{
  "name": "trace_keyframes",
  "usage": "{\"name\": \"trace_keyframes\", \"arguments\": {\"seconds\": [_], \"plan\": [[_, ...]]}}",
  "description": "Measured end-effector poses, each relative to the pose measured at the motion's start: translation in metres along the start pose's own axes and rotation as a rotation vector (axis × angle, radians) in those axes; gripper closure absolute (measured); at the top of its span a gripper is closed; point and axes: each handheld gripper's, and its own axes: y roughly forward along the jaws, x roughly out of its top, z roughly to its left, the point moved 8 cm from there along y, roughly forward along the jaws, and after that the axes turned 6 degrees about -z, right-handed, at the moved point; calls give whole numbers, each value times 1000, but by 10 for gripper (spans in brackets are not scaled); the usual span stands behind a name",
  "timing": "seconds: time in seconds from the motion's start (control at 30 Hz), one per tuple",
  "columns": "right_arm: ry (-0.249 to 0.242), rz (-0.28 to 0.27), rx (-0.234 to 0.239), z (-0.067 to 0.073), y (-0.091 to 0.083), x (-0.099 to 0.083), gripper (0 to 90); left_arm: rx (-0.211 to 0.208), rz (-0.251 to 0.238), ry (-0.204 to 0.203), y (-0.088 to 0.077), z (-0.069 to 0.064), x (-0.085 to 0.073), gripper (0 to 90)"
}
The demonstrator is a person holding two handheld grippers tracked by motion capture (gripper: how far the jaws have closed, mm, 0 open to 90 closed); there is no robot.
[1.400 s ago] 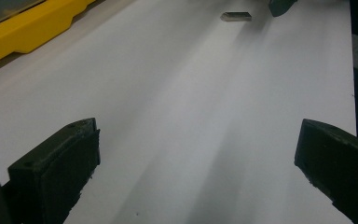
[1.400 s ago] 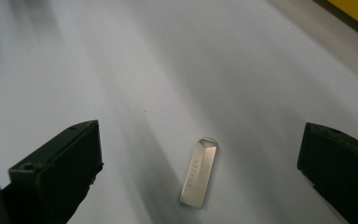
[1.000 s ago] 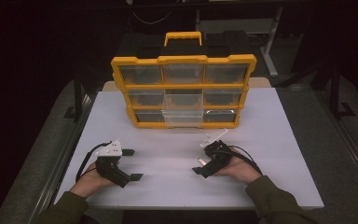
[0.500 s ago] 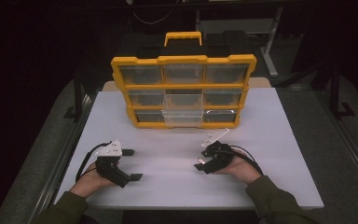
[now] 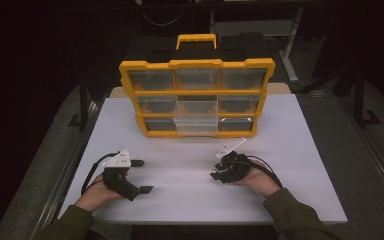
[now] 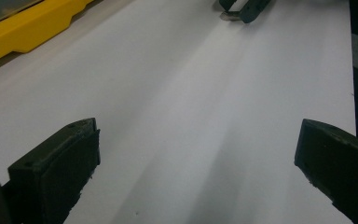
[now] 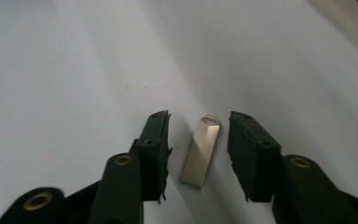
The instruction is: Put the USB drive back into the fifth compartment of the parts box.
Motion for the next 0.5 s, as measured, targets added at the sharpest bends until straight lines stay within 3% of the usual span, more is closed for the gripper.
{"name": "trace_keyframes", "arguments": {"seconds": [0.13, 0.2, 0.33, 0.5], "plan": [[-5, 3, -8, -1, 0, 0, 633, 0, -1, -1, 0, 0, 0, 0], [-10, 6, -10, -1, -1, 0, 698, 1, -1, 0, 0, 0, 0, 0], [-23, 10, -13, -1, -1, -1, 747, 1, 1, 0, 0, 0, 0, 0], [-33, 14, -17, -1, 0, -1, 759, 3, -1, 0, 0, 0, 0, 0]]}}
